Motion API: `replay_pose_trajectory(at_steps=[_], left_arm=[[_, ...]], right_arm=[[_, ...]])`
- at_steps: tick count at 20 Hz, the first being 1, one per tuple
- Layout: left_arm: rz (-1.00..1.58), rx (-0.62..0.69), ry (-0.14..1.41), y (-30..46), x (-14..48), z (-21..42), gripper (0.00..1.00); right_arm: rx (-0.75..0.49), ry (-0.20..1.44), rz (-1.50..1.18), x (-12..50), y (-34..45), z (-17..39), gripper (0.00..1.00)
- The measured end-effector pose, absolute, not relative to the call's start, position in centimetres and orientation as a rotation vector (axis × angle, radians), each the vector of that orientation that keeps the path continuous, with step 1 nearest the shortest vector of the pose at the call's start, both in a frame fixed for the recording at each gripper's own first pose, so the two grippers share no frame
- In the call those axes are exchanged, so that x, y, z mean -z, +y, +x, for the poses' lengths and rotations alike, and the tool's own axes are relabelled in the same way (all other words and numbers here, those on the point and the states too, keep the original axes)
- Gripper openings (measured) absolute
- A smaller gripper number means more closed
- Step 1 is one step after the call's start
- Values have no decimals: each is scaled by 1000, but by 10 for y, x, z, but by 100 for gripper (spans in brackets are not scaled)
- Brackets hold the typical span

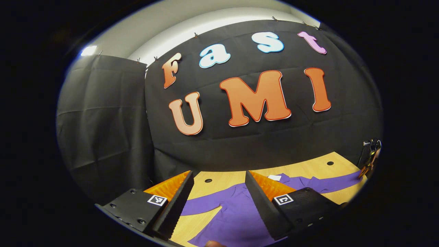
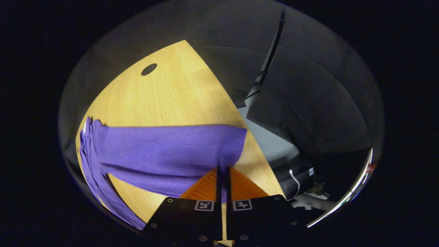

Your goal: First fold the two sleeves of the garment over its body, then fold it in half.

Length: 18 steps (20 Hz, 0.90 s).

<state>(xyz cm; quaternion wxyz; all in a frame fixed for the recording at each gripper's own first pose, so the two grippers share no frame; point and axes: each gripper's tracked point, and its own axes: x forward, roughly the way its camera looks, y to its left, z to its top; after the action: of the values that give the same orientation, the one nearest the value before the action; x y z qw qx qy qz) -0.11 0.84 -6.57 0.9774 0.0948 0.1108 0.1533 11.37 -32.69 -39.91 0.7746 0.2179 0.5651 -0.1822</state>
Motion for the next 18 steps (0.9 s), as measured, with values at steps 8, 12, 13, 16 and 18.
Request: replay_pose_trajectory(at_steps=[8,12,13,16,18], left_arm=[[165,-251,217,19,71,-2,99],[128,-214,205,41,76,0,99],[117,-202,204,47,78,2,97],[78,-161,205,64,88,11,97],[58,-133,207,77,92,14,97]], right_arm=[[360,1059,477,298,-306,111,3],[352,995,409,237,-277,97,3],[350,982,407,224,-266,95,3],[353,953,393,186,-235,81,3],[359,920,386,164,-216,80,3]])
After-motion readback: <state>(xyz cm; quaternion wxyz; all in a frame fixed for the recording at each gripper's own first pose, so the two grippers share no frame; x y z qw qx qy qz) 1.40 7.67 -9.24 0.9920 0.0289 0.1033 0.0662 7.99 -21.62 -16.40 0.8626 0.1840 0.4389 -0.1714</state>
